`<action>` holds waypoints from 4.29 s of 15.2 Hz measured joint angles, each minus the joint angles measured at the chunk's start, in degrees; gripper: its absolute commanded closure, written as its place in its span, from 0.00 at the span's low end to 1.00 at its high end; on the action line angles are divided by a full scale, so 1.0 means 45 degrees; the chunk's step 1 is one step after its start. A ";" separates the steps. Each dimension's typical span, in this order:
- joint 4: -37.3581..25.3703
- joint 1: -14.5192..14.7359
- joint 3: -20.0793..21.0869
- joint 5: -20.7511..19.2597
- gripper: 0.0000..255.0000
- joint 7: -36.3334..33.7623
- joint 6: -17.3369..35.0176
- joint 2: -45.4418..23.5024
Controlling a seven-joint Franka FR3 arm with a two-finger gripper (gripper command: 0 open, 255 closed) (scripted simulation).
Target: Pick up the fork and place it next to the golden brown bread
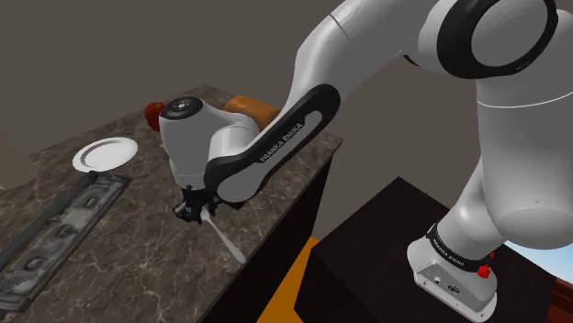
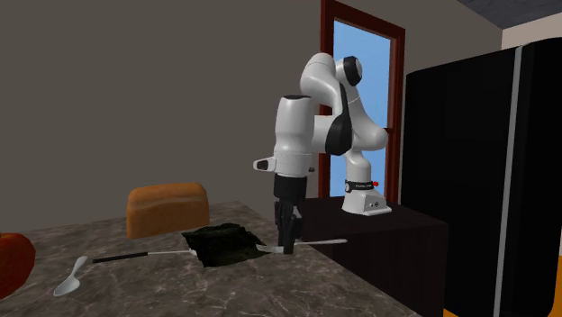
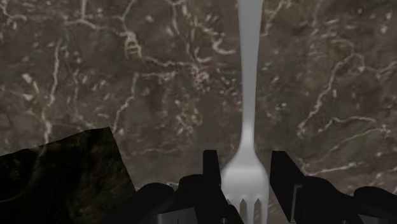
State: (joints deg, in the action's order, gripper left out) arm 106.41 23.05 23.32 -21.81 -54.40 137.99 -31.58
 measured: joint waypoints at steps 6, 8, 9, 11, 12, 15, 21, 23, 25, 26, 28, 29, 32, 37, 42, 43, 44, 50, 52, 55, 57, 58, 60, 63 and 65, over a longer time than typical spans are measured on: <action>-0.0085 -0.0213 0.0281 0.0408 1.00 0.0308 -0.0689 0.0646; -0.0092 -0.0317 0.0374 0.0563 1.00 0.0448 -0.0924 0.0896; -0.0080 -0.0340 0.0416 0.0624 1.00 0.0474 -0.1014 0.1008; -0.0197 -0.0389 0.0494 0.0756 1.00 0.0577 -0.1288 0.1180; -0.0256 -0.0394 0.0530 0.0812 1.00 0.0599 -0.1419 0.1260; -0.0348 -0.0476 0.0653 0.1025 1.00 0.0743 -0.1809 0.1587; -0.0699 -0.0591 0.0832 0.1377 1.00 0.1000 -0.2594 0.2081; -0.0890 -0.0635 0.0885 0.1502 1.00 0.1112 -0.2924 0.2239; -0.1006 -0.0663 0.0936 0.1609 1.00 0.1183 -0.3180 0.2399; -0.1042 -0.0691 0.0956 0.1664 1.00 0.1231 -0.3290 0.2485; -0.1226 -0.0687 0.0997 0.1742 1.00 0.1269 -0.3561 0.2586; -0.1328 -0.0716 0.1014 0.1799 1.00 0.1335 -0.3724 0.2659; -0.1317 -0.0855 0.1038 0.1955 1.00 0.1532 -0.3917 0.2905; -0.0355 -0.1945 0.0802 0.2562 1.00 0.2980 -0.3645 0.3806; 0.0715 -0.2983 0.0418 0.3104 1.00 0.4523 -0.3141 0.4552; 0.0852 -0.3233 0.0306 0.3238 1.00 0.4931 -0.3130 0.4717; 0.1095 -0.3487 0.0195 0.3399 1.00 0.5354 -0.3068 0.4947; 0.1605 -0.4551 -0.0445 0.3886 1.00 0.7275 -0.2906 0.5424; 0.1786 -0.4921 -0.0695 0.4010 1.00 0.7936 -0.2786 0.5512; 0.1516 -0.5387 -0.1041 0.4083 1.00 0.8811 -0.2886 0.5361; 0.1419 -0.5739 -0.1291 0.4157 1.00 0.9457 -0.2899 0.5290; 0.1310 -0.5937 -0.1428 0.4216 1.00 0.9826 -0.2977 0.5266; 0.1236 -0.6219 -0.1640 0.4238 1.00 1.0336 -0.2883 0.5102; 0.0742 -0.6701 -0.1986 0.4290 1.00 1.1207 -0.3042 0.4766; 0.0427 -0.7024 -0.2205 0.4331 1.00 1.1782 -0.3138 0.4543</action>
State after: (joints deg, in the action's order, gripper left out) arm 108.33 -8.56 13.39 -2.32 -1.38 123.88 -11.13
